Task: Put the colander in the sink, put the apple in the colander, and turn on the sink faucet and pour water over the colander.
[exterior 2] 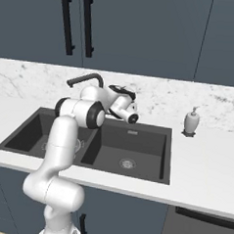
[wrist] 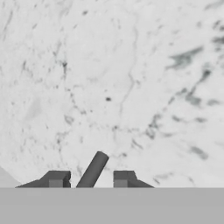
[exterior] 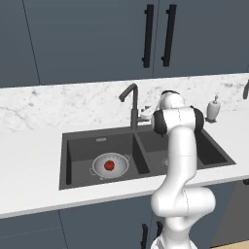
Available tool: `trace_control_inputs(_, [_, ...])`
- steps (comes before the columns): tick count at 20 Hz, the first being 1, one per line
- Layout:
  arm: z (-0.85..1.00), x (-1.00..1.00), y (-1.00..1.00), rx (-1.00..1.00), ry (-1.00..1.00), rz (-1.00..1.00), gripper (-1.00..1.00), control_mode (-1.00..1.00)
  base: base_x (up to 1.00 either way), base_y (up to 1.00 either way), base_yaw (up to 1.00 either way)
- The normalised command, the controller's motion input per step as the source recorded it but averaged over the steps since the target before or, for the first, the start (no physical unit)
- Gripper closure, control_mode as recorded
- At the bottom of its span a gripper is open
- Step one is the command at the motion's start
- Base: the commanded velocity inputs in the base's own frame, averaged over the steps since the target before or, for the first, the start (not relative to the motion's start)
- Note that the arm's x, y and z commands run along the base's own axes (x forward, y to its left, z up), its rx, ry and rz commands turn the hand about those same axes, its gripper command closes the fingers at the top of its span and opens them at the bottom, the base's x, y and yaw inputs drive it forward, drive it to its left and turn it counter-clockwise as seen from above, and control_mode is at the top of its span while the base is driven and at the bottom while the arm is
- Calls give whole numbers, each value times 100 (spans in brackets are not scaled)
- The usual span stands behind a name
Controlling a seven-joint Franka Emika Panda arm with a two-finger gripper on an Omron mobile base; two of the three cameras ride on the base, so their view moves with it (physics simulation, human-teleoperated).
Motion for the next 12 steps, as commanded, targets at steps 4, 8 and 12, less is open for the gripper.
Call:
trace_control_inputs(4, [-5, -3, -51, 0, 0, -13, 100, -100, 0, 0, 0])
trace_control_inputs(8, [-2, -10, -67, 0, 0, -12, 100, -100, 0, 0, 0])
trace_control_inputs(12, [-1, -13, -72, 1, 0, -10, 100, -100, 0, 0, 0])
